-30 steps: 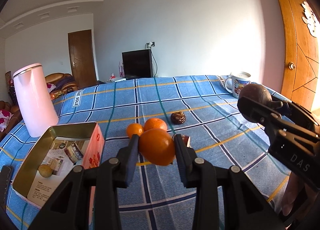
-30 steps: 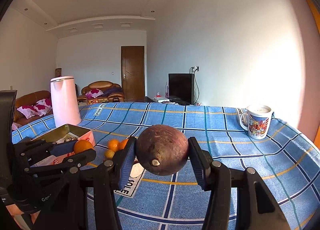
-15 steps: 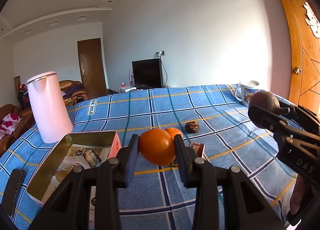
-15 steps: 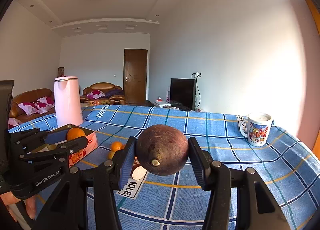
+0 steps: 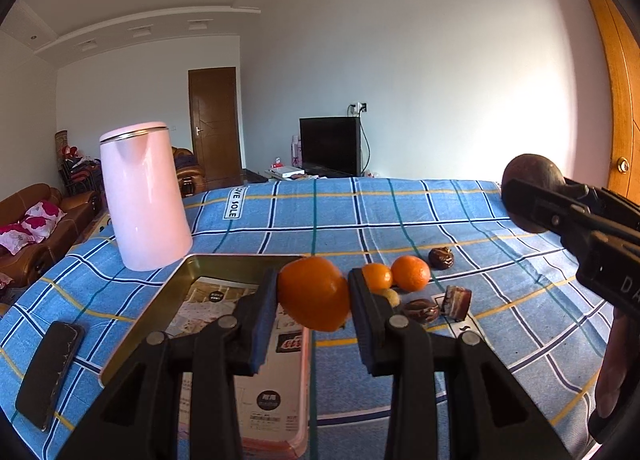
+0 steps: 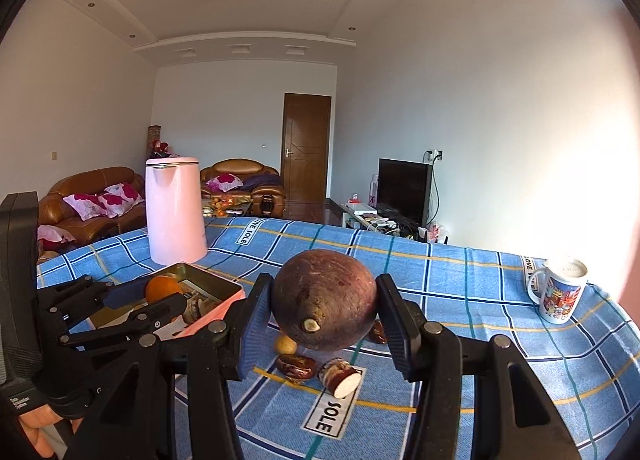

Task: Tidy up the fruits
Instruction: 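Carry the orange with the left tool while the right carries the beet over the tin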

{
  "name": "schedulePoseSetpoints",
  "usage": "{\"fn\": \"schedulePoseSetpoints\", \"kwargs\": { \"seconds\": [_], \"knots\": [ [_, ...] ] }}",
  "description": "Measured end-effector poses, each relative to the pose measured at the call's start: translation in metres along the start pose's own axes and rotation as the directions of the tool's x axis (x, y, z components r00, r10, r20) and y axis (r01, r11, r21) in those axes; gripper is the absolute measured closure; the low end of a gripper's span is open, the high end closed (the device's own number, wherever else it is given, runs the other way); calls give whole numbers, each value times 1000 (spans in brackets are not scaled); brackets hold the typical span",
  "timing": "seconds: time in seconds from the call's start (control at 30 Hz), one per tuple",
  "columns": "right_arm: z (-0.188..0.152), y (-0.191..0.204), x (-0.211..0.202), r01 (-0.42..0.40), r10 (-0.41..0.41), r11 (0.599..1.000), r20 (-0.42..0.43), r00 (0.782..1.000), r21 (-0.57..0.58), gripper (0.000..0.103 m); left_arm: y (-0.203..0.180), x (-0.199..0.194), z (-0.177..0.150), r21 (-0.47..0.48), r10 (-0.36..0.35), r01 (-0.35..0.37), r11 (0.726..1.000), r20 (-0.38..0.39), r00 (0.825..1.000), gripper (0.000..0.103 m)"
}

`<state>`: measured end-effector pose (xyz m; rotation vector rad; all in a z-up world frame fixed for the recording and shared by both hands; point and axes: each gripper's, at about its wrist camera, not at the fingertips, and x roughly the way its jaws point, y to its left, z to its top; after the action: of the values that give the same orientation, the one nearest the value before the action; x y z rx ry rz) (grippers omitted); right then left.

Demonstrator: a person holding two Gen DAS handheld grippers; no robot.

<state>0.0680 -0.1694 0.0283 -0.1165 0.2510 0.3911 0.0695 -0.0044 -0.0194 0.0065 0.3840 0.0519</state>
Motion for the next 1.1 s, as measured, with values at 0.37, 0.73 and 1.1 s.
{"fn": "schedulePoseSetpoints", "kwargs": {
  "seconds": [0.37,0.73,1.1],
  "knots": [
    [9,38,47,-110,110,994,-84,990,1,49,41,13,-3,-30,44,-45,999,-48,998,66],
    [7,82,91,-196,194,981,-182,964,5,49,72,25,-7,-56,69,-74,996,-98,993,66],
    [-9,110,123,-248,240,969,-280,929,8,49,95,38,-11,-84,64,-79,993,-163,985,66]
  ]
}}
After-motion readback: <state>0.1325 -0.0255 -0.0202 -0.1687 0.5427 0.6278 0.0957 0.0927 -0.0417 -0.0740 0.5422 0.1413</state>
